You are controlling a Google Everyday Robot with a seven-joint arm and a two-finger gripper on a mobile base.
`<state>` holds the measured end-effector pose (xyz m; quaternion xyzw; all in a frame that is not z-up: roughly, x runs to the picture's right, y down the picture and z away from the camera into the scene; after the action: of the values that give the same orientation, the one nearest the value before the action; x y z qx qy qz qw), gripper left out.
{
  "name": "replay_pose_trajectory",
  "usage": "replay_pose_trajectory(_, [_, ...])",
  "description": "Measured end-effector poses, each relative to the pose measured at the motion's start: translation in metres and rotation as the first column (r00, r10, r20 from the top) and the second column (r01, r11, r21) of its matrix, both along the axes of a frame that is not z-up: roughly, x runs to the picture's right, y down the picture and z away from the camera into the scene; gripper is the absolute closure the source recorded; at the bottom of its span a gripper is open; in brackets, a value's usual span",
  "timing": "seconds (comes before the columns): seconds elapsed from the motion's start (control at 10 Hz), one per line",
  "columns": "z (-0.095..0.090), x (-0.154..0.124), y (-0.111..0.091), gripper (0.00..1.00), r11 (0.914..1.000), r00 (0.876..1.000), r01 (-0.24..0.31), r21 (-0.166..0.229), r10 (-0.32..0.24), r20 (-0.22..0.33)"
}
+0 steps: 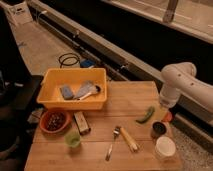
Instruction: Place apple in metal cup
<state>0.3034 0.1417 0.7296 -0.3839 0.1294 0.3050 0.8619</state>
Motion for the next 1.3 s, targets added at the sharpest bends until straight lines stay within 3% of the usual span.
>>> replay_pose_trajectory(0.3, [-0.003, -0.001, 0.018, 0.64, 0.9961, 1.000, -0.021, -0.085, 0.021, -0.009])
replay_pose_trajectory(0.7, [0.013, -0.009, 0.030, 0.28, 0.9887, 0.998, -0.054, -0.140, 0.059, 0.029])
replay_pose_trajectory(1.3, [0.009, -0.025, 0.037, 0.26, 0.9801, 0.996, -0.054, -0.191, 0.067, 0.065])
